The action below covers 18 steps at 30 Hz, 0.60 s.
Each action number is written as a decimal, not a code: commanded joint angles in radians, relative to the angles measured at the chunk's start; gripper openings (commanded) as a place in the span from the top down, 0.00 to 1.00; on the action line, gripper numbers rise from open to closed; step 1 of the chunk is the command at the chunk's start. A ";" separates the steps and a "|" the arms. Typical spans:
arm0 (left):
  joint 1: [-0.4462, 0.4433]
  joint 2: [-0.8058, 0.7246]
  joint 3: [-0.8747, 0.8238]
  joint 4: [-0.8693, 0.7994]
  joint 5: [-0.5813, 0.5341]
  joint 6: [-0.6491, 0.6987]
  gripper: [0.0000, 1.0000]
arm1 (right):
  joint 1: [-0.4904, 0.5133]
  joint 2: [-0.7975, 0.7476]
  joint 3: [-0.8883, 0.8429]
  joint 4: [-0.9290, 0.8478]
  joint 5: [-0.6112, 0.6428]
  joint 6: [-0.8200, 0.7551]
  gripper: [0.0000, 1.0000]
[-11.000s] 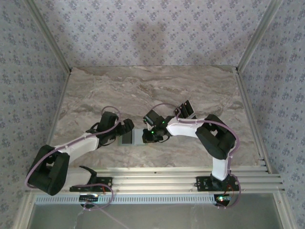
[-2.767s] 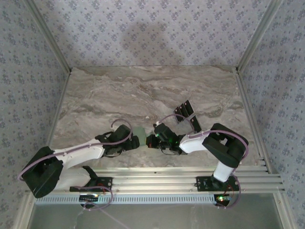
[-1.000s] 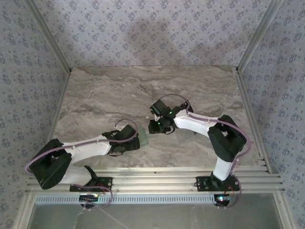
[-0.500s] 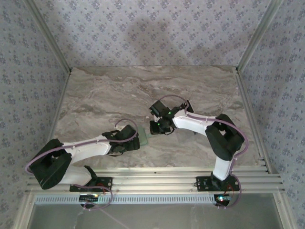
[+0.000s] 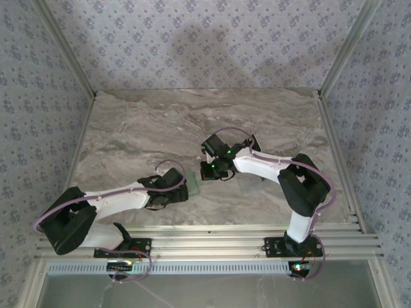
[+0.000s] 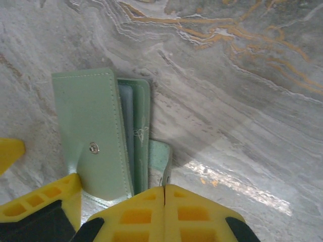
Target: Put the credit cards into the card holder
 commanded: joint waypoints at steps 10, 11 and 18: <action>0.000 0.072 -0.061 0.036 0.087 0.031 0.06 | 0.023 0.072 0.089 0.093 -0.113 0.073 1.00; 0.000 0.072 -0.061 0.035 0.088 0.031 0.06 | 0.027 0.083 0.098 0.095 -0.117 0.074 1.00; 0.000 0.073 -0.059 0.039 0.093 0.040 0.06 | 0.051 0.151 0.139 0.099 -0.133 0.080 1.00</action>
